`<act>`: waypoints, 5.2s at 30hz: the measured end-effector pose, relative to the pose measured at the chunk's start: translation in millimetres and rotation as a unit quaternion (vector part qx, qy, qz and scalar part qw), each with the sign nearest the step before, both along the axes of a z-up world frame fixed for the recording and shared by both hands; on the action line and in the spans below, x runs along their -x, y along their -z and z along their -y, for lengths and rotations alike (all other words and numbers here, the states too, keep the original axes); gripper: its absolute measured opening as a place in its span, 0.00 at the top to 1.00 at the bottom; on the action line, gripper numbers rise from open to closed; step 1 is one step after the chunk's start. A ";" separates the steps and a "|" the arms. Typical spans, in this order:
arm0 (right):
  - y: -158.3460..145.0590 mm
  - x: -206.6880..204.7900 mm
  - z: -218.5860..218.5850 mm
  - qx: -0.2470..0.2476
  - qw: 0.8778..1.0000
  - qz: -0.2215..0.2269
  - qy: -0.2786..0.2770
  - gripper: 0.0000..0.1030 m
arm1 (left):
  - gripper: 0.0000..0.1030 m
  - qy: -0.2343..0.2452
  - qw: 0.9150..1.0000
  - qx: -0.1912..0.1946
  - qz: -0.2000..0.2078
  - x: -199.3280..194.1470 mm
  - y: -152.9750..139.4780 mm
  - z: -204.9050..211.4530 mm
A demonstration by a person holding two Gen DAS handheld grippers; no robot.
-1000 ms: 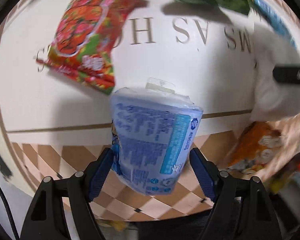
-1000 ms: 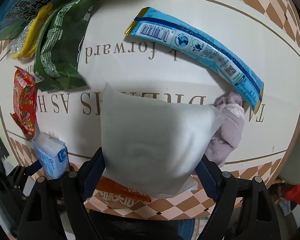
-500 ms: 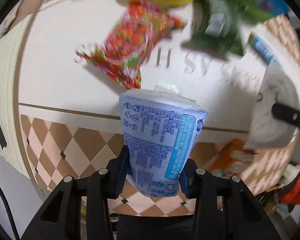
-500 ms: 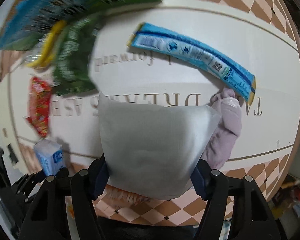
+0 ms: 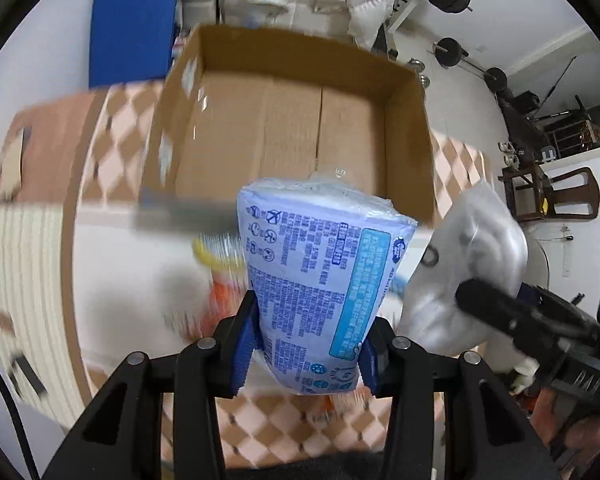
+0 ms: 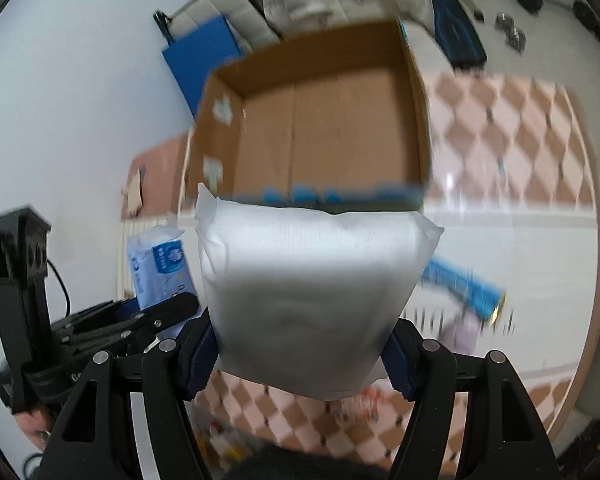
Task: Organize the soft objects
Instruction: 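Carry both items into the cardboard box and open both tools, then grasp red snack bag with left tool while right tool grasps green snack bag, then carry both snack bags into the box and open both tools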
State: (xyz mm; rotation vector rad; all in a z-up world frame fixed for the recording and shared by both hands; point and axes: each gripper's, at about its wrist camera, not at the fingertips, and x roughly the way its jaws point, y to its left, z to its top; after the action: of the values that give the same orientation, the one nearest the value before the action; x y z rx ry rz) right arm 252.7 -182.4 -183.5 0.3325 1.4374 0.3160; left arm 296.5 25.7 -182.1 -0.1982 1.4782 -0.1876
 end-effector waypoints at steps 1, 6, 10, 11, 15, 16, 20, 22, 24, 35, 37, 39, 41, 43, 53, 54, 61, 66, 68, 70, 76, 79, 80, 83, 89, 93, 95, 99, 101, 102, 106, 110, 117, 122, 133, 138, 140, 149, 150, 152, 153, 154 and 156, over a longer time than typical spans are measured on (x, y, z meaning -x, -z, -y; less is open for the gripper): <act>-1.4 -14.8 -3.7 0.007 1.000 0.008 0.001 0.30 | 0.60 0.003 1.000 -0.006 0.001 -18.2 3.6 3.2; 26.0 -101.9 -25.2 0.063 0.998 0.029 0.006 0.31 | 0.60 0.015 1.000 -0.003 -0.027 -110.7 51.3 11.4; 68.0 -162.8 -32.8 0.079 0.997 0.011 0.010 0.31 | 0.60 0.018 0.998 0.002 -0.068 -161.0 95.3 9.5; 78.1 -172.9 -34.0 0.087 0.996 0.011 0.006 0.31 | 0.60 0.019 0.997 0.003 -0.078 -171.1 106.5 10.4; 118.7 -215.0 -44.6 0.134 0.991 0.010 -0.021 0.31 | 0.60 0.023 0.994 0.011 -0.109 -194.9 142.3 12.5; 127.8 -223.8 -46.6 0.139 0.990 0.008 -0.025 0.31 | 0.60 0.025 0.993 0.011 -0.113 -197.6 147.7 13.3; 151.7 -250.7 -53.3 0.156 0.987 0.001 -0.039 0.31 | 0.60 0.037 0.992 0.008 -0.123 -208.3 166.7 15.9; 160.5 -261.3 -55.7 0.159 0.986 -0.005 -0.044 0.30 | 0.60 0.041 0.991 0.003 -0.125 -210.4 171.4 17.6; 170.5 -272.6 -57.7 0.162 0.986 -0.012 -0.048 0.30 | 0.60 0.041 0.991 0.006 -0.128 -213.7 176.4 16.7; 192.7 -291.8 -68.3 0.178 0.981 -0.046 -0.057 0.20 | 0.45 0.059 0.991 -0.026 -0.117 -209.8 164.7 29.6; 189.0 -293.2 -67.0 0.186 0.980 -0.046 -0.052 0.04 | 0.24 0.056 0.993 -0.036 -0.101 -208.0 156.2 26.2; 184.5 -293.9 -66.3 0.192 0.979 -0.044 -0.052 0.02 | 0.09 0.051 0.994 -0.027 -0.091 -203.6 145.5 21.6; 177.9 -292.2 -64.8 0.193 0.979 -0.040 -0.051 0.00 | 0.08 0.052 0.995 -0.027 -0.083 -199.2 134.4 15.3; 169.3 -286.4 -63.9 0.200 0.978 -0.030 -0.052 0.00 | 0.01 0.056 0.996 -0.029 -0.069 -192.4 118.8 11.8; 97.4 -227.9 -76.5 0.225 0.971 0.061 -0.043 0.00 | 0.01 0.050 0.996 -0.066 0.036 -157.5 36.9 -10.2; 86.8 -219.0 -77.0 0.227 0.971 0.068 -0.037 0.00 | 0.01 0.049 0.995 -0.071 0.047 -154.3 31.7 -11.9; 47.1 -158.6 -70.0 0.194 0.978 0.082 0.002 0.00 | 0.01 0.044 0.985 -0.130 0.107 -75.2 -2.2 -20.3; 50.4 -92.3 -75.8 0.192 0.980 0.054 -0.015 0.00 | 0.01 0.056 0.980 -0.170 0.083 -2.8 32.0 -32.2; 63.8 -67.1 -76.2 0.193 0.980 0.038 -0.020 0.00 | 0.01 0.071 0.982 -0.167 0.048 17.0 57.9 -30.9; 83.7 -49.1 -75.1 0.194 0.981 0.019 -0.019 0.00 | 0.01 0.088 0.982 -0.166 0.012 31.4 92.7 -26.7; 134.6 -28.7 -64.2 0.178 0.983 -0.038 0.006 0.06 | 0.08 0.174 0.969 -0.164 -0.064 57.2 179.6 6.7; 149.2 -28.5 -63.2 0.163 0.985 -0.059 0.015 0.13 | 0.26 0.190 0.963 -0.173 -0.085 57.5 203.9 14.6; 153.8 -28.5 -62.7 0.164 0.984 -0.066 0.017 0.17 | 0.41 0.186 0.962 -0.174 -0.095 56.0 209.9 13.5; 170.0 -29.8 -63.3 0.148 0.985 -0.091 0.019 0.21 | 0.52 0.140 0.972 -0.140 -0.126 52.4 218.1 -0.3; 201.4 -35.8 -73.9 0.134 0.982 -0.133 0.011 0.30 | 0.54 0.020 0.982 -0.100 -0.159 63.3 220.0 -43.6; 212.0 -28.3 -77.6 0.122 0.981 -0.150 -0.005 0.61 | 0.53 0.023 0.981 -0.101 -0.161 70.9 222.3 -45.2; 209.0 -17.0 -79.5 0.138 0.979 -0.150 -0.025 0.64 | 0.51 0.028 0.981 -0.106 -0.162 68.6 227.9 -41.8; 210.0 15.8 -79.3 0.144 0.972 -0.172 -0.066 0.66 | 0.50 0.036 0.981 -0.115 -0.153 68.3 229.7 -37.5; 211.0 31.9 -76.6 0.147 0.970 -0.179 -0.077 0.66 | 0.50 0.034 0.981 -0.114 -0.151 68.7 229.9 -38.3; 210.9 37.3 -74.6 0.147 0.970 -0.180 -0.076 0.66 | 0.50 0.033 0.981 -0.114 -0.151 68.8 230.2 -38.3; 214.2 46.6 -69.6 0.156 0.969 -0.180 -0.065 0.54 | 0.52 0.026 0.981 -0.114 -0.154 76.9 223.3 -32.1; 224.4 54.3 -74.8 0.161 0.968 -0.180 -0.070 0.55 | 0.58 0.024 0.982 -0.113 -0.152 83.3 218.2 -35.4; 183.5 74.5 -71.0 0.143 0.975 -0.148 -0.089 0.72 | 0.58 0.028 0.991 -0.072 -0.113 91.7 161.8 -33.8; 116.4 80.6 -57.1 0.096 0.987 -0.099 -0.085 0.73 | 0.58 0.043 0.997 -0.044 -0.040 64.2 76.6 -27.7; 20.7 -53.6 -70.7 0.064 0.998 0.000 -0.025 0.73 | 0.58 0.045 0.995 -0.090 -0.022 -119.1 45.4 -30.2; 42.5 -110.9 -80.8 0.081 0.997 -0.014 -0.011 0.73 | 0.58 0.040 0.991 -0.109 -0.063 -184.5 82.9 -27.4; 59.5 -129.9 -81.4 0.089 0.996 -0.029 -0.009 0.73 | 0.58 0.040 0.989 -0.120 -0.073 -201.9 95.1 -24.5; 125.5 -169.1 -97.7 0.124 0.988 -0.088 -0.023 0.73 | 0.58 0.056 0.979 -0.150 -0.123 -245.6 150.9 -17.2; 131.4 -170.4 -98.8 0.125 0.987 -0.094 -0.024 0.73 | 0.58 0.057 0.978 -0.155 -0.126 -246.5 156.2 -17.5; 142.9 -171.0 -100.0 0.128 0.986 -0.104 -0.026 0.73 | 0.57 0.060 0.976 -0.160 -0.132 -248.3 164.3 -19.3; 148.3 -170.4 -100.8 0.128 0.985 -0.111 -0.028 0.74 | 0.57 0.061 0.976 -0.165 -0.131 -248.7 165.8 -19.4; 153.6 -170.0 -101.3 0.127 0.985 -0.117 -0.030 0.75 | 0.57 0.066 0.975 -0.168 -0.129 -248.3 165.1 -17.6; 160.5 -170.9 -103.1 0.129 0.983 -0.123 -0.034 0.75 | 0.57 0.072 0.975 -0.167 -0.129 -248.5 163.4 -14.5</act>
State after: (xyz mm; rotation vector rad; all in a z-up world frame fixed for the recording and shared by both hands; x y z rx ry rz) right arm 423.6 -79.3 -344.1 0.1141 1.7151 0.1426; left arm 544.9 40.2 -345.5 0.1639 1.7589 -0.0275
